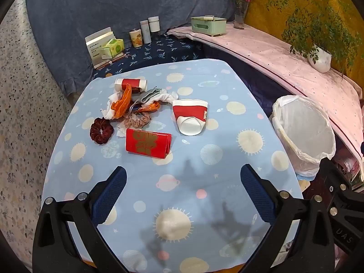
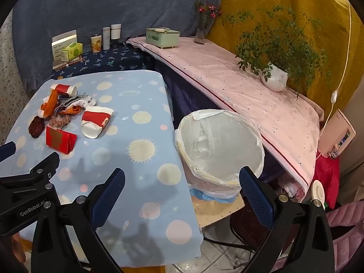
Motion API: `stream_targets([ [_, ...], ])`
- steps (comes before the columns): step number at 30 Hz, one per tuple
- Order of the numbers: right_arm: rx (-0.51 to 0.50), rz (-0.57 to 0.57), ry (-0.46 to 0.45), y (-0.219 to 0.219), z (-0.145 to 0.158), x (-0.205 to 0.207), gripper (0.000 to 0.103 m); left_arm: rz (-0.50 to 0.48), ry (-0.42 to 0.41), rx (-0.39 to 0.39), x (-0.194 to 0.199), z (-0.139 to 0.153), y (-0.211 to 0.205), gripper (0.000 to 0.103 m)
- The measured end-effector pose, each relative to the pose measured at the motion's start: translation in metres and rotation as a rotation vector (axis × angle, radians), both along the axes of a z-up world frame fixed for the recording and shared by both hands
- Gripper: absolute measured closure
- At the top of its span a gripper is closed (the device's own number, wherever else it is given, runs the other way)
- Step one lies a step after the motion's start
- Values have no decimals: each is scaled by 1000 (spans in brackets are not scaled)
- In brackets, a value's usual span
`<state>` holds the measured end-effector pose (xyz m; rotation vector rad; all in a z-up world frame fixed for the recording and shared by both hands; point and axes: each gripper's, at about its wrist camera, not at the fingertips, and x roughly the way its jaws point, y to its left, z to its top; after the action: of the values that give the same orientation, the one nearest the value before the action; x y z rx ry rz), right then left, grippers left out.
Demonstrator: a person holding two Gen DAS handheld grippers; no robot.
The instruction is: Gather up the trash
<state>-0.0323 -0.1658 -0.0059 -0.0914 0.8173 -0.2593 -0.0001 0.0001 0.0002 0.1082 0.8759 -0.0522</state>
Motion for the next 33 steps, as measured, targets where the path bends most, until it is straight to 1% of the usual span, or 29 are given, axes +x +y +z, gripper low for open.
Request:
stream_targets([
  [5,2,-8,-4,-3,5,-1,7,-4,-8,2,0,0,-1,7],
  [8,-2,-12,-4,0,1,0,7,-7,-13,1,-2,1,0,7],
  [15,-14,-18,-5,0,2,0,7,0,-7,-12,1,3,2,7],
  [21,-14,-18,-12,1,6,0,7,7,-29,-10,-1,10,2,7],
  [33,-16,-19,-18,2,8,0,7,6,-20,-16,2,9,4,7],
])
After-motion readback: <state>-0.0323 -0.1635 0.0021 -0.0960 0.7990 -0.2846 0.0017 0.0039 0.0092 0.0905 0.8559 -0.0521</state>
